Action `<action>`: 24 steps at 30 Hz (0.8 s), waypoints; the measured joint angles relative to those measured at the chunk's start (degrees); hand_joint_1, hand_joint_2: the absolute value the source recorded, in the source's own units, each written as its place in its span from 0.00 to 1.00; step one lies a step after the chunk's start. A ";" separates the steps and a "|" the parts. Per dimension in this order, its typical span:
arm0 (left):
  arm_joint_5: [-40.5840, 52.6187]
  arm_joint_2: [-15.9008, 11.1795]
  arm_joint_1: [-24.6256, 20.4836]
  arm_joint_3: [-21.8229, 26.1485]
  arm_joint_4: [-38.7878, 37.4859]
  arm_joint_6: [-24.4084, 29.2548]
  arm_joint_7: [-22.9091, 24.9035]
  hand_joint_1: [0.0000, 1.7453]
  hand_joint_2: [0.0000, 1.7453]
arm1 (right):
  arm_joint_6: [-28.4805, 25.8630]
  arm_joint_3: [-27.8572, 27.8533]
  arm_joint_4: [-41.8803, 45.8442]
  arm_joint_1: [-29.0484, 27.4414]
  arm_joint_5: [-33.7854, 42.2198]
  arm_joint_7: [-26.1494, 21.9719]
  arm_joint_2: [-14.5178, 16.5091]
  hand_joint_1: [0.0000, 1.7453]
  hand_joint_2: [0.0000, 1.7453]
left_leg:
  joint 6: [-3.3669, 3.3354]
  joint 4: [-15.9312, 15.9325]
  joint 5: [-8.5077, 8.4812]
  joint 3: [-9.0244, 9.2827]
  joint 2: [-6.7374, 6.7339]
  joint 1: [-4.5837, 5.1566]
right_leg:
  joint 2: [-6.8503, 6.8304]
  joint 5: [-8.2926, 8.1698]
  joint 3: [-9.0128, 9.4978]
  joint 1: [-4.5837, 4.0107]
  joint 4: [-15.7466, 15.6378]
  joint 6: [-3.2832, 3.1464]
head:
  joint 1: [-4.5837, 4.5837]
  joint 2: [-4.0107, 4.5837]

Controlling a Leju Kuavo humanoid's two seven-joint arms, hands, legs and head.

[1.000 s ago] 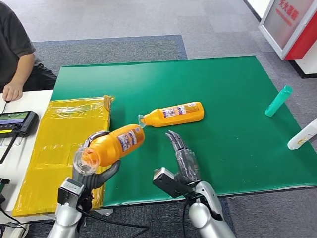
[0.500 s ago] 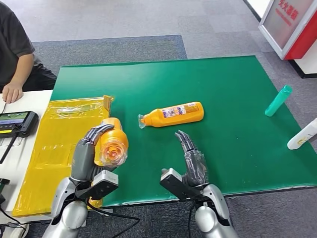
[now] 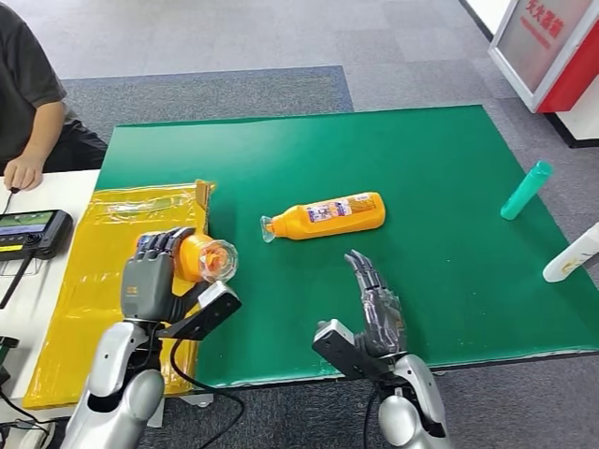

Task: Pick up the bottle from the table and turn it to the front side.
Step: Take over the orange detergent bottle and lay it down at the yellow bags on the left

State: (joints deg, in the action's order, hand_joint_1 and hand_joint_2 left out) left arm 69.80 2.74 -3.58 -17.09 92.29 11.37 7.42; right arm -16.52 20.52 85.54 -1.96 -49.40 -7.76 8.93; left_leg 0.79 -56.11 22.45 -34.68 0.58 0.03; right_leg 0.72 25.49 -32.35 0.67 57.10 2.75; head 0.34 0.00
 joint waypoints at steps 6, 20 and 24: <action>-0.04 -1.83 -2.09 0.79 -4.84 -4.96 3.63 1.00 1.00 | 0.40 -0.82 0.07 -0.14 0.01 0.07 0.14 0.00 1.00 | 0.00 0.00 0.00 0.00 0.00 0.00 | 0.00 0.00 0.00 0.00 0.00 0.00 | 0.00 0.00; -0.02 -6.23 -11.46 -0.19 -20.64 -12.54 5.76 0.98 1.00 | 1.54 -1.11 -1.82 2.70 1.72 0.10 0.49 0.00 1.00 | 0.12 0.03 -0.09 0.25 -0.02 0.00 | 0.02 -0.06 0.21 -0.01 0.02 -0.09 | -0.01 0.00; -0.40 -7.64 -11.61 -0.78 -23.80 -15.00 5.65 0.59 1.00 | 1.58 -0.87 -2.82 3.26 2.49 0.04 0.49 0.00 1.00 | 0.13 0.03 -0.09 0.23 -0.02 -0.02 | 0.02 -0.06 0.18 -0.03 0.03 -0.11 | -0.01 0.00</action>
State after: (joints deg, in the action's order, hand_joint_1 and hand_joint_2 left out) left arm 69.40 -4.90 -15.19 -17.87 68.48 -3.63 13.07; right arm -14.94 19.64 82.72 1.29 -46.91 -7.72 9.42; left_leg 0.92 -56.08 22.36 -34.45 0.56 0.01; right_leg 0.73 25.42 -32.17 0.65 57.13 2.64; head 0.34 0.00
